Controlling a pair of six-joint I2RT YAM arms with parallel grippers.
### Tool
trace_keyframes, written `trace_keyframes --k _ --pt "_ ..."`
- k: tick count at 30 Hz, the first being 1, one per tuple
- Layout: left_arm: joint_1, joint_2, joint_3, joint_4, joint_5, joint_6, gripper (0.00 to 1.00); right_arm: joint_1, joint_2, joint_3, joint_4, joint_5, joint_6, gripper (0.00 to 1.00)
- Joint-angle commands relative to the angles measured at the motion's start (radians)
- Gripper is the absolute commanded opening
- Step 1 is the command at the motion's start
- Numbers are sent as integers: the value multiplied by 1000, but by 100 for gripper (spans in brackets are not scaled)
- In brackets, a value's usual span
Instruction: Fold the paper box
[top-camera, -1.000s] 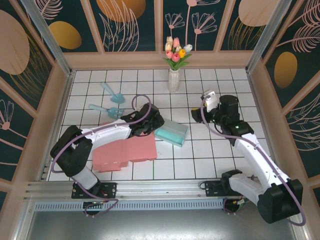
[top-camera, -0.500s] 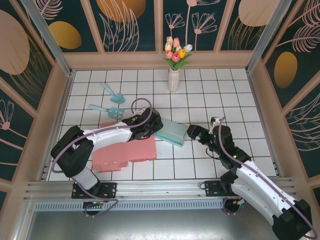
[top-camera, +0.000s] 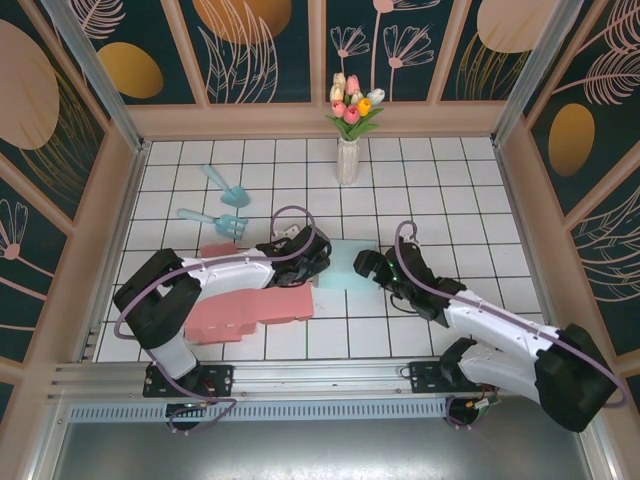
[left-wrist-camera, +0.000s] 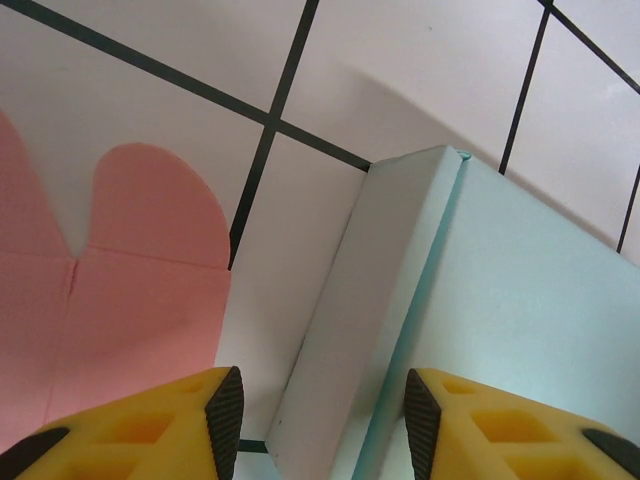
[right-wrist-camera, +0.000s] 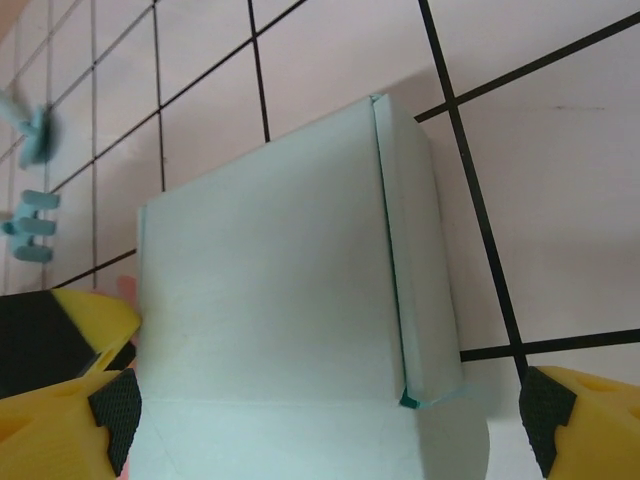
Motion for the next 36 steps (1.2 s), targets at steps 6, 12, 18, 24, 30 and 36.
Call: trace_keyframes --k 6,12,18,24,30,36 --pt "-8 46 6 -34 -32 -8 49 1 227 127 -85 130 -156 99" --pt "-8 49 11 -38 -39 13 50 -3 341 148 -66 129 -188 99" --pt "-9 -51 -1 22 -79 103 58 -3 342 120 -38 119 -194 99" --pt "-9 -77 11 98 -114 226 68 -4 293 89 -27 135 -212 99" --pt "-9 69 93 121 -69 311 67 -5 299 80 2 128 -239 99" --pt "-9 149 122 109 -100 336 65 -4 306 69 47 89 -241 99"
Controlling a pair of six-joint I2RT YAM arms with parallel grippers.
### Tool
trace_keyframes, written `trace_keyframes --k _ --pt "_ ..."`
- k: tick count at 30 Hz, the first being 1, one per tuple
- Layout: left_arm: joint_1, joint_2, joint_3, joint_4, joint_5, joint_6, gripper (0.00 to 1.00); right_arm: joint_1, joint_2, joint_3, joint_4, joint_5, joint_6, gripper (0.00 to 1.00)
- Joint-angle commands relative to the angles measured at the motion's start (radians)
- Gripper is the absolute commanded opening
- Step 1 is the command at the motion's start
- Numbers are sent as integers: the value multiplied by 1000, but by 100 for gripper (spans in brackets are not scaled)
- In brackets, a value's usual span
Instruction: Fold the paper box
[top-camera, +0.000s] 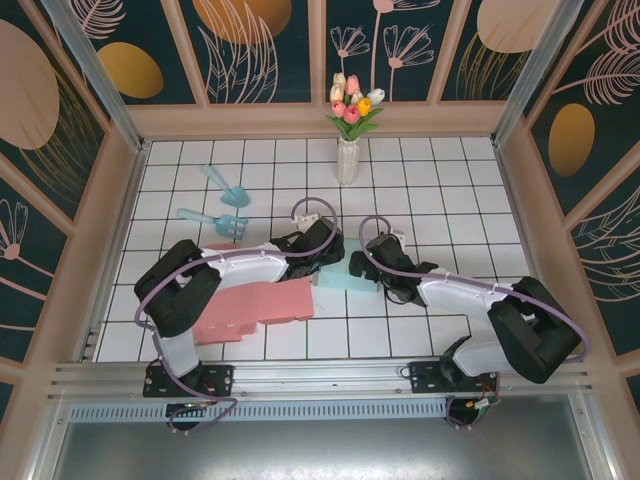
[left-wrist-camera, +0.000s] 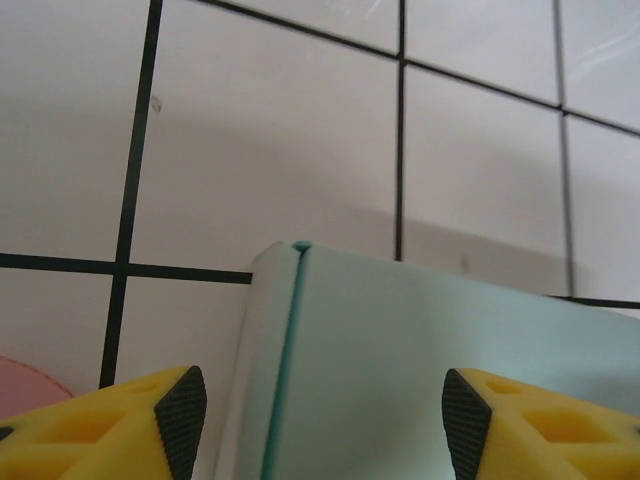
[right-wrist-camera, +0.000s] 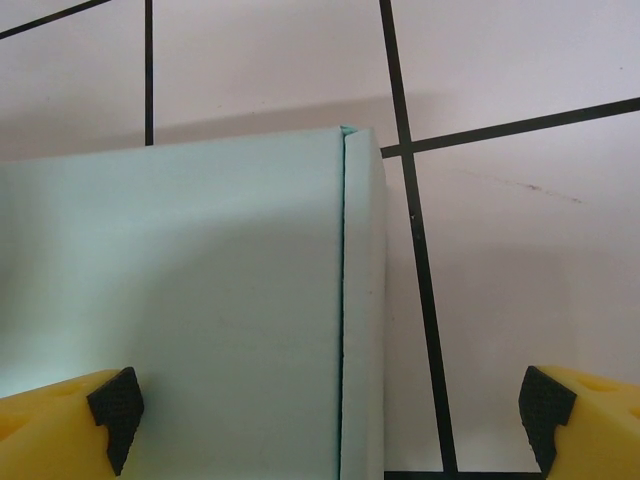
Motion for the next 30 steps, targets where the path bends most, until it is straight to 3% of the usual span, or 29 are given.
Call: trace_keyframes --k 1,9,14,15,18,19,30 --pt "-4 21 12 2 -30 41 65 -1 0 -28 11 -13 -21 99" --pt "-5 39 -37 48 -58 68 63 -4 -162 -21 -3 11 -15 99" --pt "-4 46 -31 70 -75 122 62 -60 -250 -36 -12 -32 23 99" --pt "-4 47 -29 80 -72 139 62 -65 -258 -40 -3 -46 18 97" --pt "-4 47 -21 121 -45 200 62 -66 -257 -55 27 -65 16 72" --pt "-4 50 -15 132 -36 223 62 -66 -252 -63 41 -63 22 68" --pt "-4 88 44 150 -2 312 62 -104 -117 -131 188 -67 33 56"
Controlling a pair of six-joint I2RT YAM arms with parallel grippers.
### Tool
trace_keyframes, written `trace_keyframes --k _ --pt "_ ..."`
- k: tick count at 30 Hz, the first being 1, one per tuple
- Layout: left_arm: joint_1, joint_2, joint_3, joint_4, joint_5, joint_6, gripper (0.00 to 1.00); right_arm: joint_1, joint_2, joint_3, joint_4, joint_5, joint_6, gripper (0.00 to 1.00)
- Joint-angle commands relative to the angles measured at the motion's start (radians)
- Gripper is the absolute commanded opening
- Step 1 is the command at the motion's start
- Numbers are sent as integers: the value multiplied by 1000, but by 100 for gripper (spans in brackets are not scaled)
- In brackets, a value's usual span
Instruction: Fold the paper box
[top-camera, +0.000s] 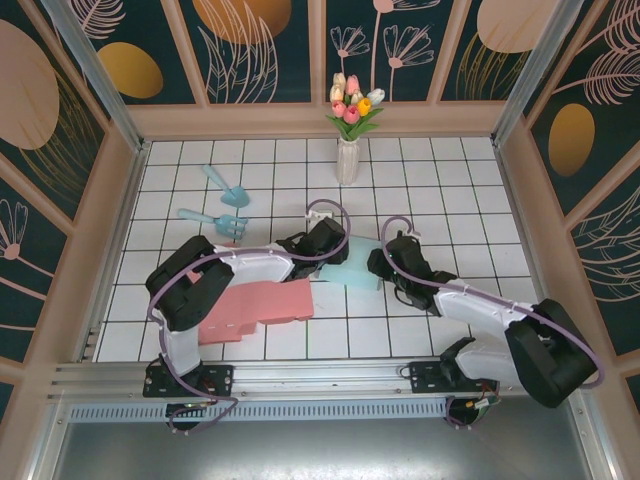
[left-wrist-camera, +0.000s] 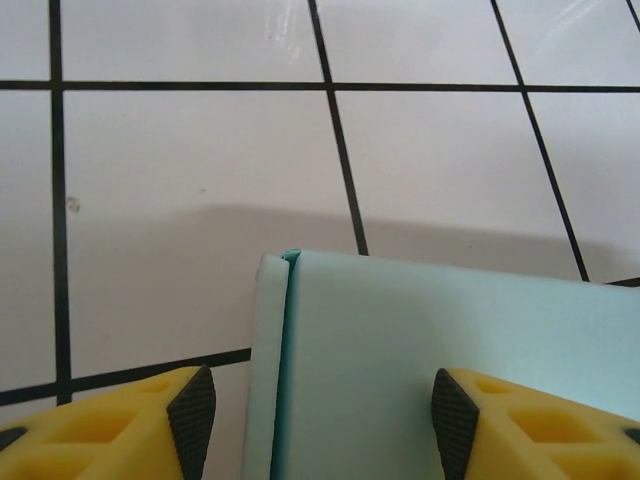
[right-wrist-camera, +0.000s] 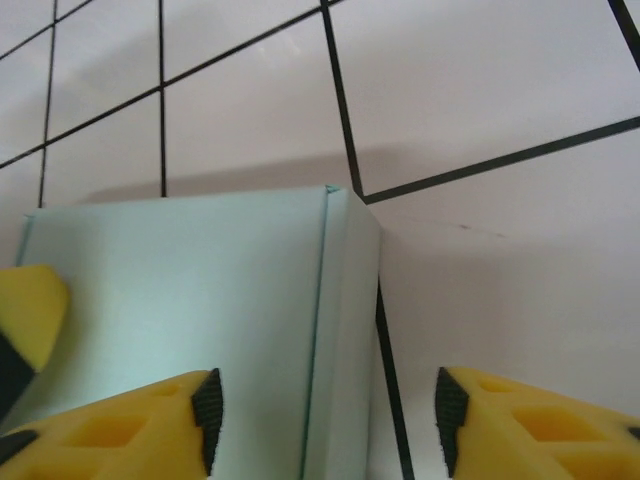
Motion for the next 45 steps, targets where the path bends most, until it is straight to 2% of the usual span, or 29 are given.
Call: trace_keyframes --k 1,6,9,12,15,17,22,25,45 --pt "-2 28 34 9 14 43 62 -5 27 -16 88 -13 5 56" --pt "-2 18 60 -37 -41 30 63 -5 58 -31 108 -2 22 52" --pt "-3 -20 62 -86 -59 -24 66 -6 50 -52 119 20 30 51" --pt "-3 -63 60 -162 -54 -127 68 -6 47 -74 136 34 39 51" --pt "-3 -80 94 -340 -77 -297 72 -5 46 -98 165 31 48 51" --pt "-3 -86 117 -435 -49 -358 76 -5 47 -106 174 32 47 51" --pt "-4 -145 48 -358 140 -427 81 -5 58 -110 193 33 45 51" --pt "-4 -161 22 -318 197 -454 82 -5 60 -110 197 31 44 51" --pt "-30 -76 31 -379 198 -517 79 -5 54 -111 192 35 42 51"
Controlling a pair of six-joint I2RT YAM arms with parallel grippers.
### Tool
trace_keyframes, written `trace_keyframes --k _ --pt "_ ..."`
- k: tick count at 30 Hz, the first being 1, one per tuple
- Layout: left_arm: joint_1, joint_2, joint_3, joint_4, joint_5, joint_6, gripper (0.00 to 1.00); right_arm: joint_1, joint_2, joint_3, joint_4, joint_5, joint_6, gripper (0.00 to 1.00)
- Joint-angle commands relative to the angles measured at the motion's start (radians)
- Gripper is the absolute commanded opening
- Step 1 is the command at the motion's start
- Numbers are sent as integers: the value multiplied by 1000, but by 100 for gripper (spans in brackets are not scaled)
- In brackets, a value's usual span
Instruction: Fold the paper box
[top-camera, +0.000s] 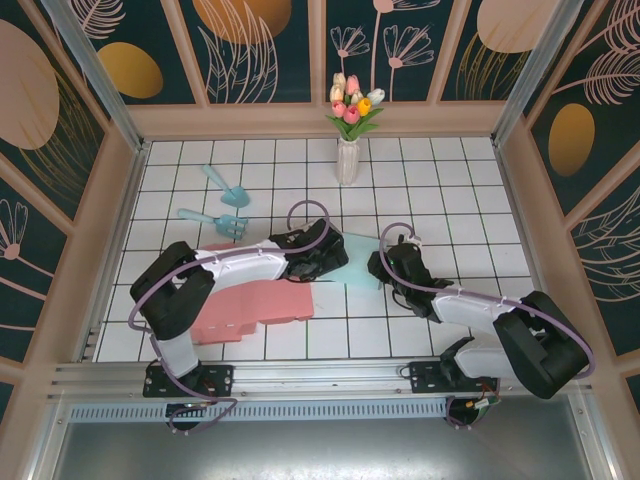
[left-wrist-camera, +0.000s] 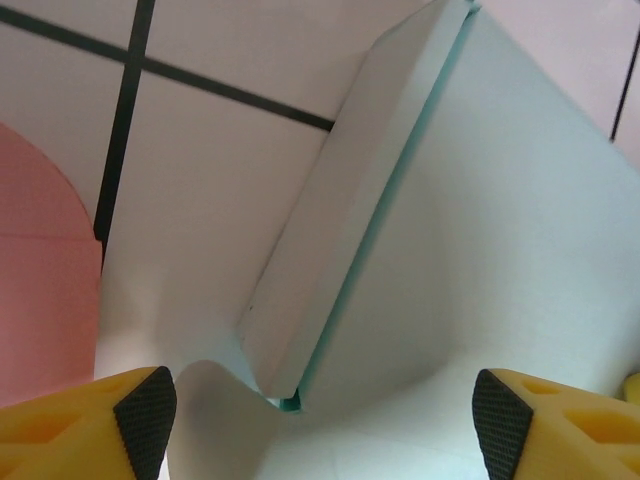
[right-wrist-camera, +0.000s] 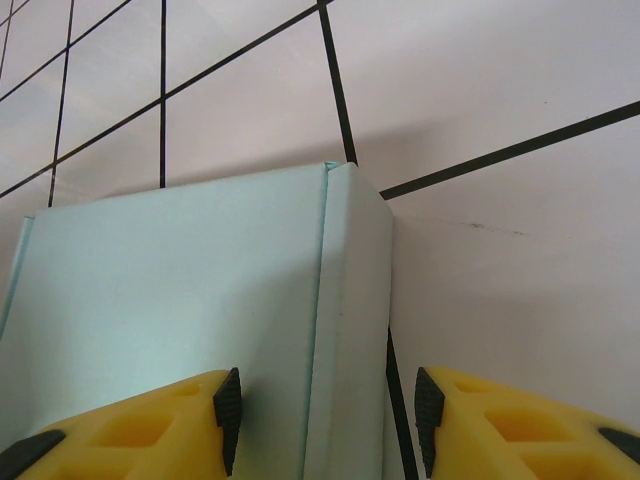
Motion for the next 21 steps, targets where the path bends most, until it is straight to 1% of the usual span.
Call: trace_keyframes --k 1,9,21 --pt "-21 20 6 -37 1 -20 78 -5 9 -21 -22 33 8 51" --pt "-28 22 6 -33 -18 -24 74 -5 13 -22 -20 32 7 51" --pt "-30 29 -4 -13 6 -38 70 -4 12 -24 -19 31 9 51"
